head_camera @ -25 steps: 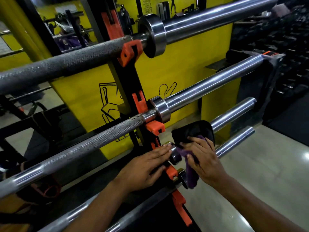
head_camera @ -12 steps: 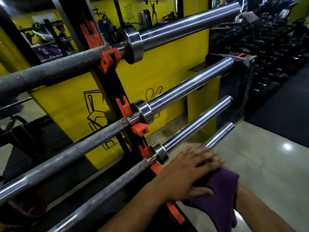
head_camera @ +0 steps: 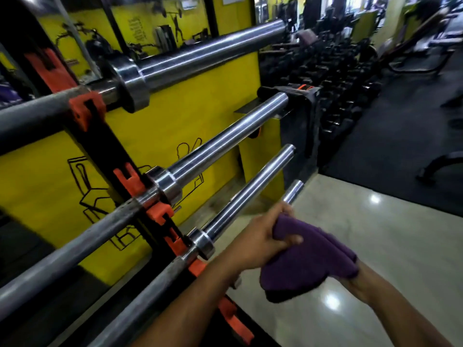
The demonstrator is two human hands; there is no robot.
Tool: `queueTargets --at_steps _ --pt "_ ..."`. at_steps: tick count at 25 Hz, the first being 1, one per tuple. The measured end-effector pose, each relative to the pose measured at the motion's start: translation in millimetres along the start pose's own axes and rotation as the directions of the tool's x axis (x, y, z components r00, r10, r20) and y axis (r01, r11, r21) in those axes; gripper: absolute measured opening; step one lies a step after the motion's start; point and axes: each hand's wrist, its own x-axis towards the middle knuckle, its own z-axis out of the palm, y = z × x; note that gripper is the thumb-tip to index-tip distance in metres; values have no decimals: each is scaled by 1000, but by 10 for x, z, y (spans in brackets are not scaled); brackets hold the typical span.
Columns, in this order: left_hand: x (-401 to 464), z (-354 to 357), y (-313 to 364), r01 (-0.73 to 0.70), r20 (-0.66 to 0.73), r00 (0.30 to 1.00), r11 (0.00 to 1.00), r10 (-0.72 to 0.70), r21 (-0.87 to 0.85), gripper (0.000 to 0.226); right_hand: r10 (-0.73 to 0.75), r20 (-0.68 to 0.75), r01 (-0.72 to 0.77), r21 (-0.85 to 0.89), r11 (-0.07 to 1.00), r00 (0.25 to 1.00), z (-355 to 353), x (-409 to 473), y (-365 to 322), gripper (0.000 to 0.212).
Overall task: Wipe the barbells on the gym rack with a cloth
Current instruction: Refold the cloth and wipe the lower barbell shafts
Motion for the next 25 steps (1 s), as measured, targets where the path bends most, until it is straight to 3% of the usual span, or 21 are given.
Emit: queueTargets --at_steps 1,3,5,7,12,14,16,18,22,25 --pt "36 -24 -26 40 -37 998 995 -43 -86 31 10 129 -2 -65 998 992 174 -81 69 124" --pt "126 -32 -83 99 -97 988 976 -120 -191 31 33 183 14 -251 968 982 429 -156 143 110" --pt "216 -12 -131 131 -155 975 972 -162 -196 33 -70 131 108 -315 943 989 479 -67 208 92" --pt "303 -21 -166 143 -174 971 980 -166 -135 35 -75 51 89 -385 918 996 493 12 224 78" --pt "633 -172 -244 163 -114 981 984 -154 71 34 -48 143 105 -425 899 989 562 197 417 110" --pt "796 -210 -252 163 -114 982 979 -149 126 30 -97 100 132 -463 876 990 668 290 436 100" --pt "926 -281 -293 138 -132 986 942 -102 306 41 -130 -77 109 -230 967 989 764 431 393 65" --pt "990 -438 -416 91 -109 993 812 -34 577 64 -20 -255 45 93 995 967 732 646 292 42" --pt "733 -686 -748 -16 147 972 573 -184 820 87 33 -372 111 358 927 927 587 1140 83 30" --pt "560 -670 -913 -68 178 974 563 -143 824 79 3 -409 177 402 898 913 759 1640 -70 36"
